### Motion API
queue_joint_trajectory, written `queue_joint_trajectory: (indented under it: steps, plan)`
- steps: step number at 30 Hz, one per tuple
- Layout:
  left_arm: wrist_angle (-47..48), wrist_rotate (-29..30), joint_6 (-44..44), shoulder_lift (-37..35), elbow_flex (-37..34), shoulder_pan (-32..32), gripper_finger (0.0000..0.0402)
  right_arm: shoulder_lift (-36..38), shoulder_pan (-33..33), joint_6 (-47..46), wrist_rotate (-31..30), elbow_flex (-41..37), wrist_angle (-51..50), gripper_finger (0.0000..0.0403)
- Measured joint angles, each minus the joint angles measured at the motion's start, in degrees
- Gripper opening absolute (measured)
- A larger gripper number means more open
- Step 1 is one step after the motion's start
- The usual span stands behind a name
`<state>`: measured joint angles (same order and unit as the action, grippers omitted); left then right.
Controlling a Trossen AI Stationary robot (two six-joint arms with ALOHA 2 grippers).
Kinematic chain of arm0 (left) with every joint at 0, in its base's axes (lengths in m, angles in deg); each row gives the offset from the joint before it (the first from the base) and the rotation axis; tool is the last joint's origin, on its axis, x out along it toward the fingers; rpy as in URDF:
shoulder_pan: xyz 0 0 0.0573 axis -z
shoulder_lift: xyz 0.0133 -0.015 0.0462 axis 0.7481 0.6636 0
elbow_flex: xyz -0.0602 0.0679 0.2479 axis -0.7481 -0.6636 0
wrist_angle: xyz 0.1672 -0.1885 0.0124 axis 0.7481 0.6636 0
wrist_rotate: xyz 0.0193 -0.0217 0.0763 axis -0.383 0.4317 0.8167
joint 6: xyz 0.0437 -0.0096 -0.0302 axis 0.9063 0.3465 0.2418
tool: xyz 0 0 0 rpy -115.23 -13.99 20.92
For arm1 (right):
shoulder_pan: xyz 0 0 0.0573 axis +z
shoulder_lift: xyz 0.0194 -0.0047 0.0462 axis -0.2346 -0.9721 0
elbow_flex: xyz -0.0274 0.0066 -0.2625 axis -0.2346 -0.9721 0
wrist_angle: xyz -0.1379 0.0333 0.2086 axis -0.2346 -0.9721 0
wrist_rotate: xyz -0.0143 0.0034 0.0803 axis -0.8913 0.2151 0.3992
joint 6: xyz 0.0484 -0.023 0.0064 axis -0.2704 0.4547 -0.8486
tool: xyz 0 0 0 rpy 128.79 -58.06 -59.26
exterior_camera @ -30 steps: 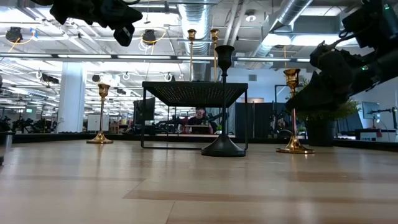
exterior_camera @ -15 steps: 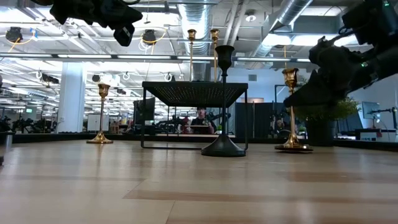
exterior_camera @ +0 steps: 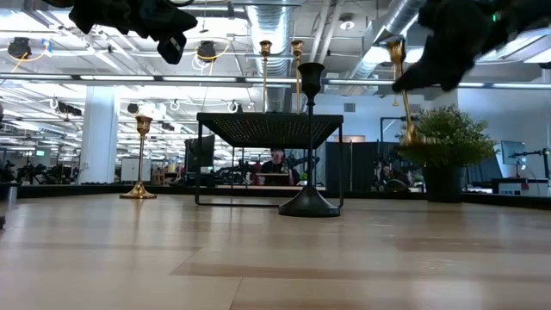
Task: Pick & Place candle stick holders
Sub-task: Put the bottom small gold candle holder on the shelf
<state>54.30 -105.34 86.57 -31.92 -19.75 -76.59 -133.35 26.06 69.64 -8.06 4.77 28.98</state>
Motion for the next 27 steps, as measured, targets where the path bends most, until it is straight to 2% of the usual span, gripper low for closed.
queue_joint_trajectory:
  steps: [4,8,13,20,27]
  plan:
    - [-0.01,0.00,0.00,0.00,0.00,0.00,0.0006,1.79,-0.38,4.42,-1.38,5.61,-5.13,0.0002]
    - [0.00,0.00,-0.01,0.00,0.00,0.00,0.0006,1.90,-1.62,9.07,-1.27,9.53,-5.22,0.0002]
    - [0.00,0.00,-0.02,0.00,0.00,0.00,0.0006,-0.01,-4.22,10.57,-0.32,12.34,-4.92,0.0004]
    - [0.00,0.00,-0.02,0.00,0.00,0.00,0.0006,-3.51,-9.07,19.58,10.52,12.49,5.06,0.0003]
    - [0.00,0.00,-0.02,0.00,0.00,0.00,0.0006,-6.18,-17.81,23.57,20.62,12.49,12.07,0.0002]
